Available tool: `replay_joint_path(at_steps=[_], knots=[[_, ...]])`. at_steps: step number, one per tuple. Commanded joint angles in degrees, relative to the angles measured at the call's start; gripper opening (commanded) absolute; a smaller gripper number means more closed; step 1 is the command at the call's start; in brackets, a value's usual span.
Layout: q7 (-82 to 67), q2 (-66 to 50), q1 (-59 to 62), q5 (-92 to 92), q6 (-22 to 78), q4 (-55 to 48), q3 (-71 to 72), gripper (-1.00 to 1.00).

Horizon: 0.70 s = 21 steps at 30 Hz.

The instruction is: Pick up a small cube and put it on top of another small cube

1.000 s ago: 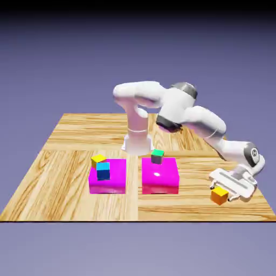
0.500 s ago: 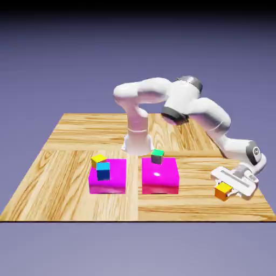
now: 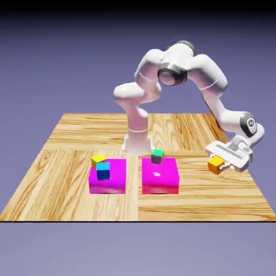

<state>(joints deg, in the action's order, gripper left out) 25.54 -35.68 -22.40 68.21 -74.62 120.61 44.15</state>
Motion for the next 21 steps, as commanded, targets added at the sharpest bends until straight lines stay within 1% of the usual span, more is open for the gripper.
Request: replay_joint_path(at_steps=[1, 15, 17, 21], knots=[[0.2, 1.99, 0.99, -1.1, -0.61, 2.08, 0.72, -1.0], [3.31, 29.84, 14.87, -17.81, -8.83, 31.15, 10.73, -1.0], [3.38, 30.41, 15.15, -18.15, -8.99, 31.74, 10.93, -1.0], [7.62, 26.96, 18.63, -9.77, -13.12, 35.8, 6.22, -1.0]])
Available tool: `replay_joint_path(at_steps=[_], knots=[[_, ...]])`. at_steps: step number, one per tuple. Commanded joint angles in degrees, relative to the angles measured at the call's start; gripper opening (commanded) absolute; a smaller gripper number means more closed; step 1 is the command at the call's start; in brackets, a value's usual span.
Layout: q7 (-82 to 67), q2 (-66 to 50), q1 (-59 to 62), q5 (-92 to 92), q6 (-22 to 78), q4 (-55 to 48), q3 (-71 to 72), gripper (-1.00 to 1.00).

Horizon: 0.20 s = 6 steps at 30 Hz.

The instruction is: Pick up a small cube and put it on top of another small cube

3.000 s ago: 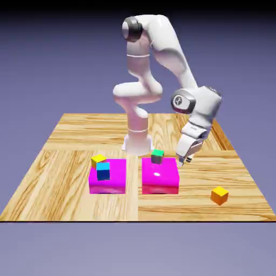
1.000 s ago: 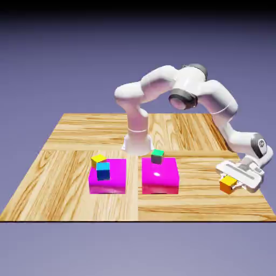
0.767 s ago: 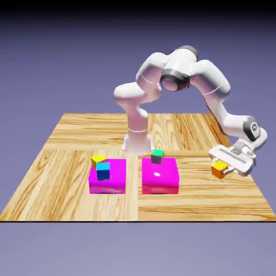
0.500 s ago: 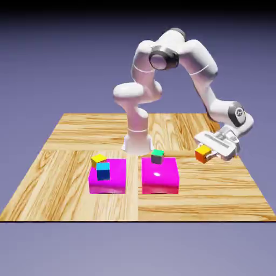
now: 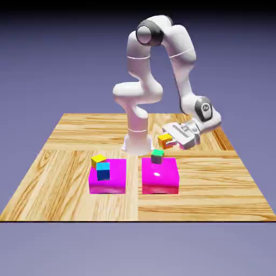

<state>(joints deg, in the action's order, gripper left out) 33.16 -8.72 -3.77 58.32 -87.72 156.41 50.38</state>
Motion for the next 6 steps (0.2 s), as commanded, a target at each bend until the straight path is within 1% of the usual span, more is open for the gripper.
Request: replay_joint_path(at_steps=[1, 6], knots=[[0.0, 0.0, 0.0, 0.12, -0.01, 0.0, 0.0, 1.0], [-4.24, 3.44, -3.48, -8.26, 4.11, -4.06, 4.71, 1.0]])
